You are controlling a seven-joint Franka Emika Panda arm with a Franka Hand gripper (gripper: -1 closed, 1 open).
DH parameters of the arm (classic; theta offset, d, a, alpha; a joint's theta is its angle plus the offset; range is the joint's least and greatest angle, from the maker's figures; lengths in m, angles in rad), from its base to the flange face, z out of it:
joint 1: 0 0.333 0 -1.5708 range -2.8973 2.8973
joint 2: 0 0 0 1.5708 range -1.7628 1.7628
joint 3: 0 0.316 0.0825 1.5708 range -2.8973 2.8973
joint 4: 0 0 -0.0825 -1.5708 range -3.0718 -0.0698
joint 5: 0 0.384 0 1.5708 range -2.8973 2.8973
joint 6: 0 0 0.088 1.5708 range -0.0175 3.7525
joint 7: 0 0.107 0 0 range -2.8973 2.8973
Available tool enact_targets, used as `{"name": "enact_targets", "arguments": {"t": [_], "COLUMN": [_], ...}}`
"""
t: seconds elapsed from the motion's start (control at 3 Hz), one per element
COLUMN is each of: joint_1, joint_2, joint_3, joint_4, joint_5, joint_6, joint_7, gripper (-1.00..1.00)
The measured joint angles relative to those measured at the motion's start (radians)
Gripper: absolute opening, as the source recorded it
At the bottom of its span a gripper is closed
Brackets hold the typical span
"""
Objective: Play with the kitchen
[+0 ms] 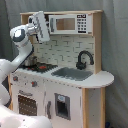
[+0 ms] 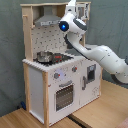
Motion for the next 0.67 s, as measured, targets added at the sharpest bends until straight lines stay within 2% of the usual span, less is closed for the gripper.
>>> {"name": "enact_targets", "arguments": {"t": [0.67], "joint_1": [0.115], "joint_2": [-0.005], "joint_3": [0.007], "joint_4": [-0.169], "joint_5": [0.000], "joint_6": [-0.033], "joint_7": [-0.020], "gripper": [-1.00]}}
